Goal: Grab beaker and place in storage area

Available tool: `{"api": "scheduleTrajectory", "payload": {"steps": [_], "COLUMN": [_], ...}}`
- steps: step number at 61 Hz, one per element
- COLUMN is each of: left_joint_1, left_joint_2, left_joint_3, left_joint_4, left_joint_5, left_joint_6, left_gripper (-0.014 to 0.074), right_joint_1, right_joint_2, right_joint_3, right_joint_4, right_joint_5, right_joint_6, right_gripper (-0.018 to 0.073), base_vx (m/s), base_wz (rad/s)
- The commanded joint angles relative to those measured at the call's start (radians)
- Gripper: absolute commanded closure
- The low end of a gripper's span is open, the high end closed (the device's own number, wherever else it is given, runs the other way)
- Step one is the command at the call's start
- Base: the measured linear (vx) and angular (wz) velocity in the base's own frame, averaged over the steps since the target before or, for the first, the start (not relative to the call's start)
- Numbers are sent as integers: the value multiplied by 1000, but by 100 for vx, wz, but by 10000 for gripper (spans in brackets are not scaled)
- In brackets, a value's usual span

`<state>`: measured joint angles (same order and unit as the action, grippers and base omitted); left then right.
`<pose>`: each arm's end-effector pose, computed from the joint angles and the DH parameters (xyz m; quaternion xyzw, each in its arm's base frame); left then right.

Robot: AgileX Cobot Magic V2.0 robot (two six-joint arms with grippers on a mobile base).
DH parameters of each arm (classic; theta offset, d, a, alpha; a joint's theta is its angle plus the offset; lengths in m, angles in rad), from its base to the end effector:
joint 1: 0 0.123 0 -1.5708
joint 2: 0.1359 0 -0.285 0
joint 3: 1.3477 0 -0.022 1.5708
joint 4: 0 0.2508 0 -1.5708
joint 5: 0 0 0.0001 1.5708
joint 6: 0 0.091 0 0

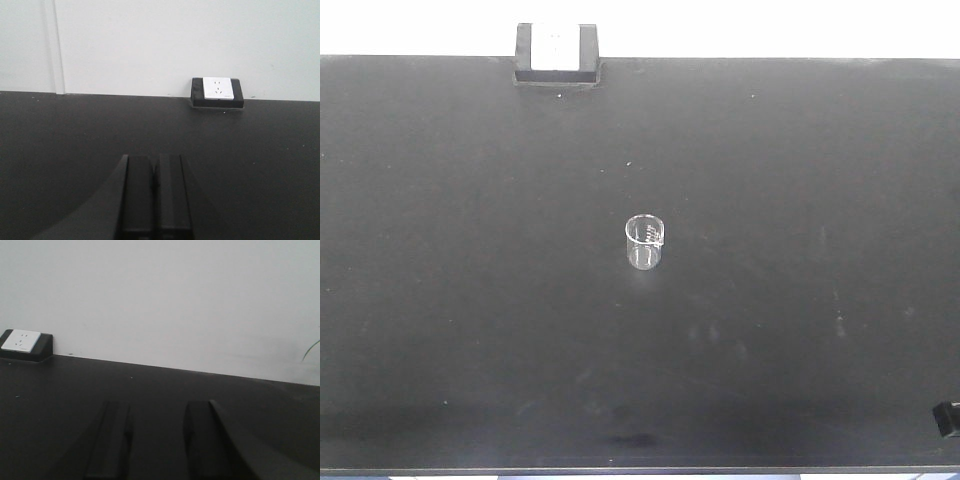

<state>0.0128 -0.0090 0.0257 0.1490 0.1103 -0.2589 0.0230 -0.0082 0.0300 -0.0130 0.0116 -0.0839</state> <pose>0.0568 0.0022 0.1951 -0.0502 0.7189 -0.0281 0.6928 0.0570 0.0013 0.2024 -0.0412 0.6866 -0.0269 0.7254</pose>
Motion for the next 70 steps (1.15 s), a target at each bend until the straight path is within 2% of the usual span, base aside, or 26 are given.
{"api": "scheduleTrajectory", "payload": {"steps": [1,17,70], "left_joint_1": [-6,-6,-6], "left_joint_2": [-19,-19,-19], "left_joint_3": [22,22,22], "left_joint_4": [-6,-6,-6], "left_joint_5": [-85,-85,-85], "left_joint_6": [-7,-7,-7], "left_gripper": [605,605,605], "right_joint_1": [-12,-12,-12], "right_joint_2": [-16,-15,-15], "right_joint_3": [10,10,10], "right_joint_4": [13,13,13], "right_joint_5": [-22,54,56], "right_joint_6": [-3,-4,-4], "right_gripper": [302,372,371], "base_vx": [0,0,0], "base_wz": [0,0,0]}}
